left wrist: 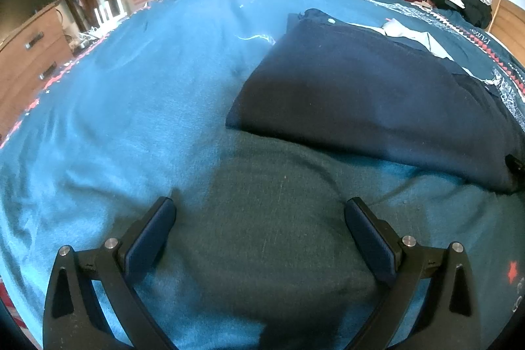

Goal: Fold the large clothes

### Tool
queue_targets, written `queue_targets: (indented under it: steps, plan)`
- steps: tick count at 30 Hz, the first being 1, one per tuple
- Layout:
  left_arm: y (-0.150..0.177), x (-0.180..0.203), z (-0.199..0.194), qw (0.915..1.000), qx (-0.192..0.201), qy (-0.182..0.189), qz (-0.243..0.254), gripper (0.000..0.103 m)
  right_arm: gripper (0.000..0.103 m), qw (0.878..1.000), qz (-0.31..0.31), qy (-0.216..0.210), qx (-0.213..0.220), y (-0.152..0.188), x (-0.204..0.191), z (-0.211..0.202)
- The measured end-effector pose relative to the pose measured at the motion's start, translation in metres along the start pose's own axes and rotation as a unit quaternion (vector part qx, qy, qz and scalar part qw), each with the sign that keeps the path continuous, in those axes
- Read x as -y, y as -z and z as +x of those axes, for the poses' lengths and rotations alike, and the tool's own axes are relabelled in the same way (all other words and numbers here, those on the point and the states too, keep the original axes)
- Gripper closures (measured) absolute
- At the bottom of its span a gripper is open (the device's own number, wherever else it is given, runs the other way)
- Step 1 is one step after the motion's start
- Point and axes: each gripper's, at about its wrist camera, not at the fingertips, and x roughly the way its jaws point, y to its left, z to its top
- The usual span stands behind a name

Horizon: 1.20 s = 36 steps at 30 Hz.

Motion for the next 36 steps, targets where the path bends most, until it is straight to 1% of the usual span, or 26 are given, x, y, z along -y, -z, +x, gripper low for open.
queue_targets:
  steps: [36]
  plan:
    - [-0.0005,0.0009,0.0016,1.0,-0.001,-0.005,0.004,0.0,0.0,1.0,0.0,0.0,0.0,0.0,-0.0003,-0.0002]
